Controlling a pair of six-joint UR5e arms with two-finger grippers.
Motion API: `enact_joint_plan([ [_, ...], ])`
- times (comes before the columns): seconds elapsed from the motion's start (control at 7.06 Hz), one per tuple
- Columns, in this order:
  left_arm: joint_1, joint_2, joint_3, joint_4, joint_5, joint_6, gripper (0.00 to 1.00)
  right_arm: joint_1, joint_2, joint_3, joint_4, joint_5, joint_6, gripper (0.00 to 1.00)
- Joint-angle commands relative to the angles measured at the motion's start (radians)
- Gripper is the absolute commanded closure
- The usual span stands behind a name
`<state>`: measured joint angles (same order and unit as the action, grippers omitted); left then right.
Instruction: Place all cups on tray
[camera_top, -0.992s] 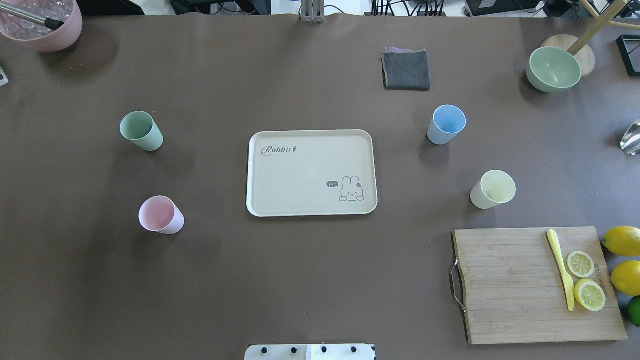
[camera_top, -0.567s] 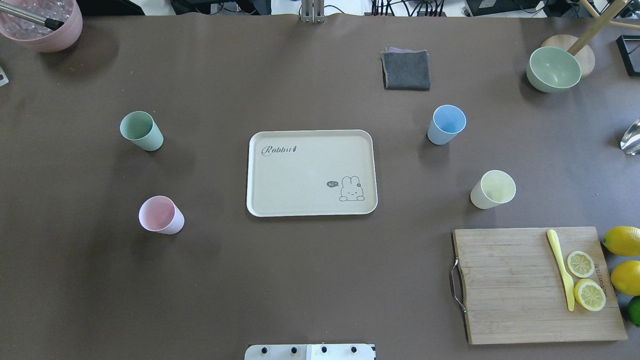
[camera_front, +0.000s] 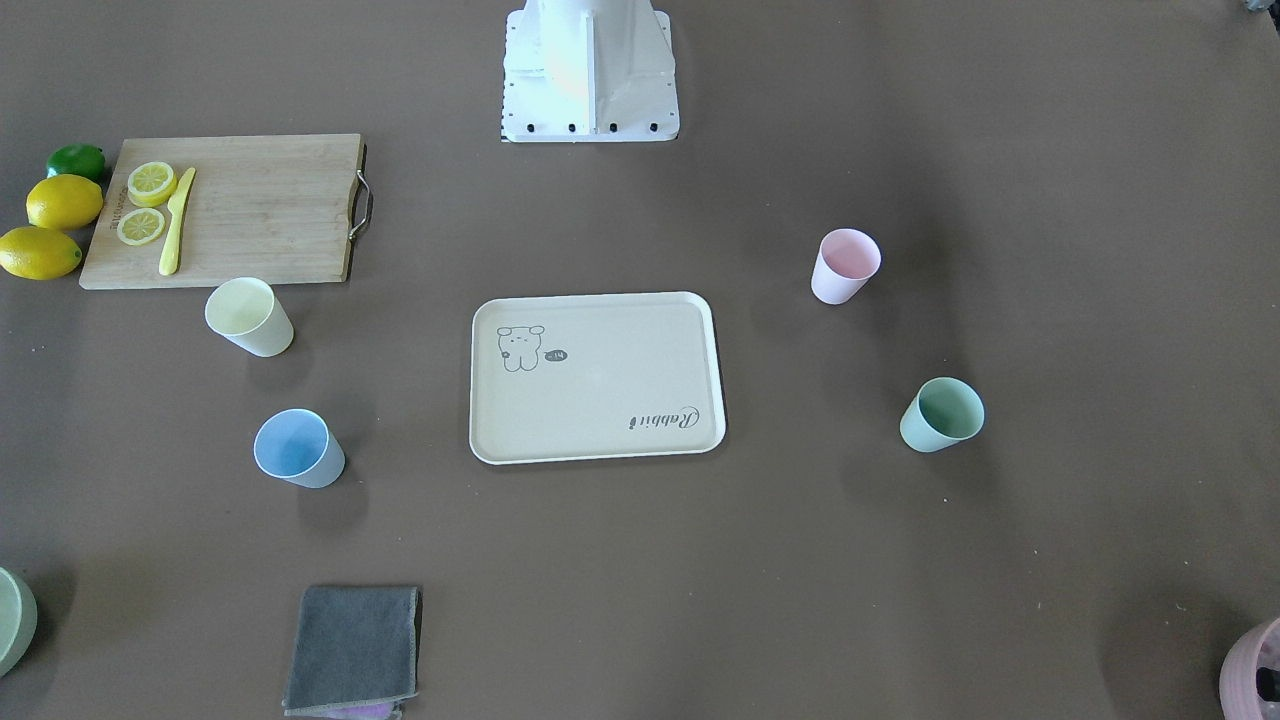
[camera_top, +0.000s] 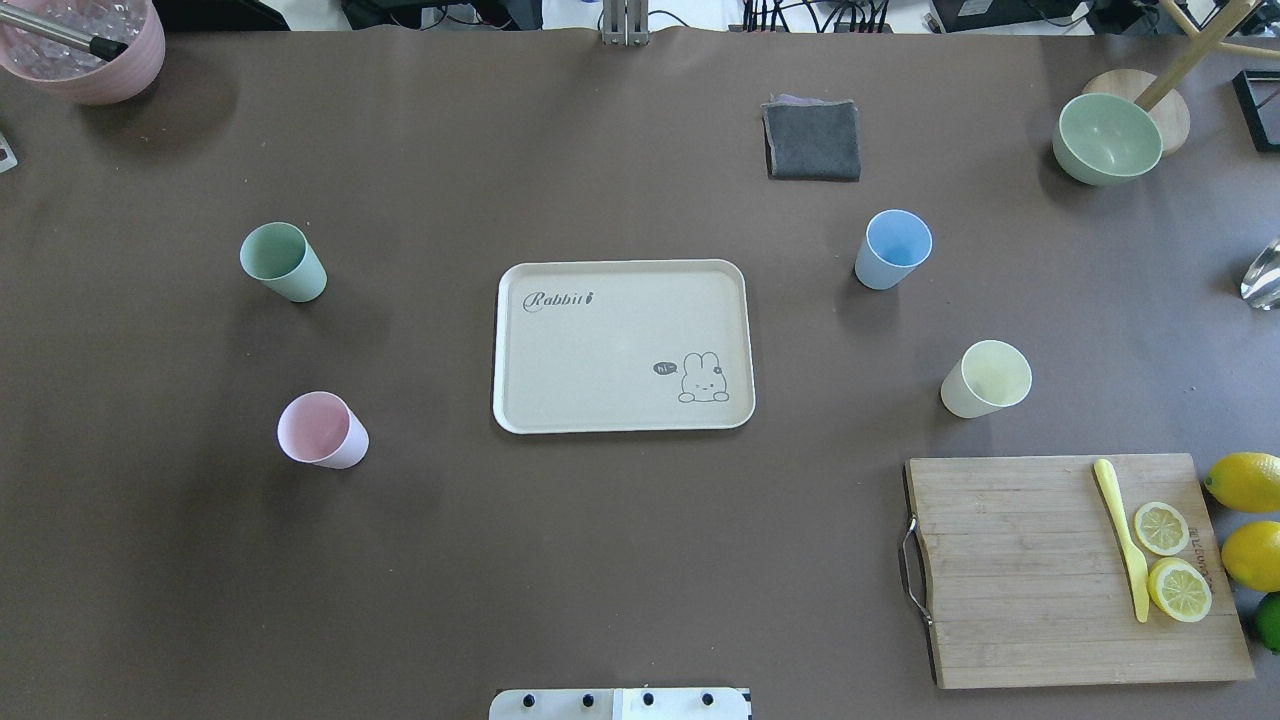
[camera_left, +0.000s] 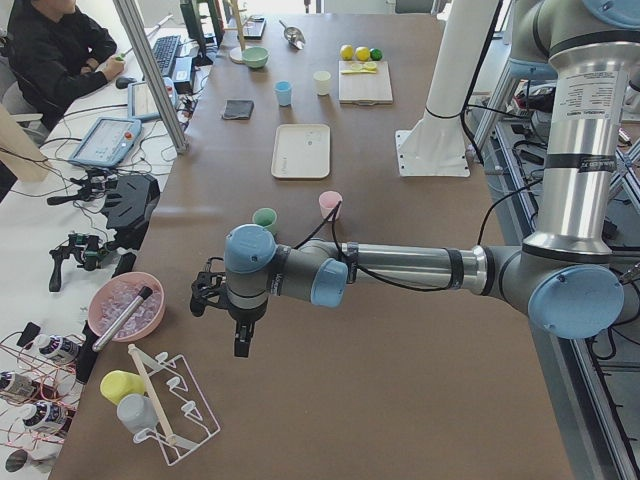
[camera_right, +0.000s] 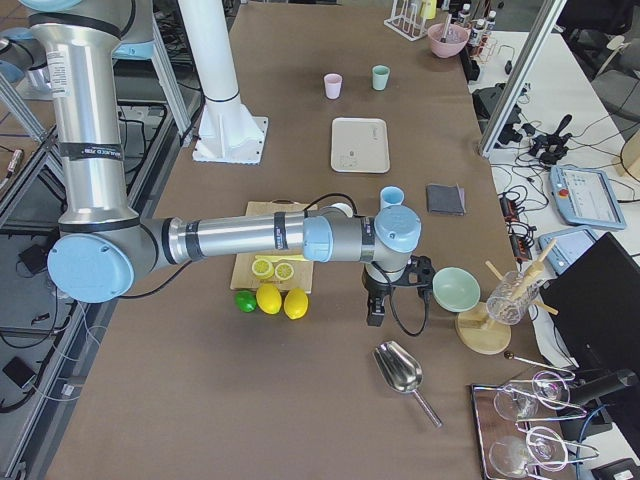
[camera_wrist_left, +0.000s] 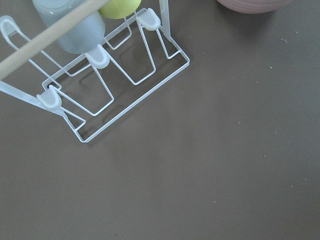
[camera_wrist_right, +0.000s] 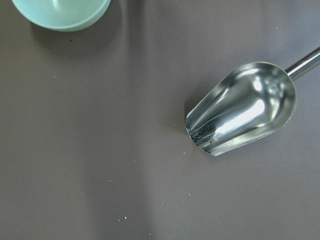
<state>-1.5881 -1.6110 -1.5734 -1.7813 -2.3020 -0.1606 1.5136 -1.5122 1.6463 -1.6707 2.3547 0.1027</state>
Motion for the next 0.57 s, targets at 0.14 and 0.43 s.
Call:
enact_joint_plan([
  [0.14, 0.060, -0.012, -0.019, -0.006, -0.034, -0.026, 0.02, 0.000, 0.001, 0.010, 0.000, 0.000, -0.001, 0.00],
  [0.43, 0.145, -0.033, -0.001, -0.107, -0.027, -0.097, 0.02, 0.000, 0.001, 0.018, 0.000, 0.002, -0.003, 0.00],
])
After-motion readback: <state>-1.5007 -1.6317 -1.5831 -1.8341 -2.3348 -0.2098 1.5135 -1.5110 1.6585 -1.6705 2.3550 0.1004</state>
